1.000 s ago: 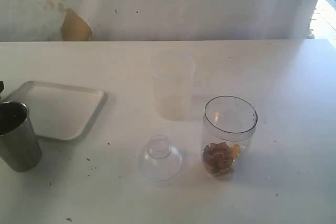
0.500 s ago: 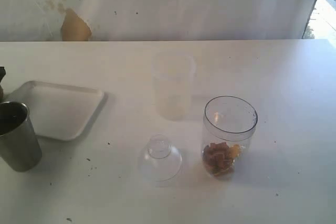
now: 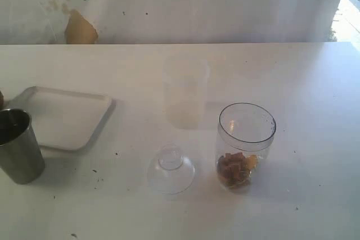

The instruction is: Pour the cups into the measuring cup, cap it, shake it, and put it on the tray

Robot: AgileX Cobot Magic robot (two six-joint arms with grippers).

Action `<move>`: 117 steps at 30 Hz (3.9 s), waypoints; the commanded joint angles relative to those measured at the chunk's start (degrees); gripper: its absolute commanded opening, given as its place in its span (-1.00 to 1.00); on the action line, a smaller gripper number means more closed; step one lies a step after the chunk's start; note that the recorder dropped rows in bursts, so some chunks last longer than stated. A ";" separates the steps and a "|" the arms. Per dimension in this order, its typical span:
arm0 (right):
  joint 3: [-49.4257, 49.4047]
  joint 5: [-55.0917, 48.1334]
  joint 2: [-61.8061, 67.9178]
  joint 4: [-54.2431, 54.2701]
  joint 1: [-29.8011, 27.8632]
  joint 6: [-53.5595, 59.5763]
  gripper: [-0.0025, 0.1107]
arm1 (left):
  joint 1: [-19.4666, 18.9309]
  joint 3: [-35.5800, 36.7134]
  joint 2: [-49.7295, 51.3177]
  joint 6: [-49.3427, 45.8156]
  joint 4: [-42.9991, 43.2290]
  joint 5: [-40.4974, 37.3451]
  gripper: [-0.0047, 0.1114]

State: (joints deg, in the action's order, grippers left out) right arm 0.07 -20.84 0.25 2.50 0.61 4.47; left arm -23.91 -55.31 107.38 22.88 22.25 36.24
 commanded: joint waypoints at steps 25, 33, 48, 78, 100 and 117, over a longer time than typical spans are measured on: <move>-0.07 0.76 -0.25 -0.12 0.02 -0.19 -0.96 | -0.03 -31.57 16.05 -43.65 -43.77 -66.70 -0.92; -0.07 0.76 -0.25 -0.12 0.02 -0.19 -0.96 | 0.18 -32.83 17.54 -48.48 -47.71 -67.00 -0.92; -0.07 0.76 -0.25 -0.12 0.02 -0.19 -0.96 | 5.24 -32.71 19.01 -55.13 -48.95 -69.85 -0.92; -0.07 0.76 -0.25 -0.12 0.02 -0.19 -0.96 | 8.60 -25.77 18.32 -62.66 -57.82 -79.60 -0.92; -0.07 0.76 -0.25 -0.12 0.02 -0.19 -0.96 | 8.66 -20.71 3.61 -64.66 -60.83 -77.40 -0.92; -0.07 0.76 -0.25 -0.12 0.02 -0.19 -0.96 | 8.56 -20.71 -11.98 -50.70 -45.41 -73.71 -0.92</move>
State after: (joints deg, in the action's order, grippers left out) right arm 0.07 -20.84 0.25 2.50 0.61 4.47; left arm -15.35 -76.18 98.11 -31.95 -28.01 -40.26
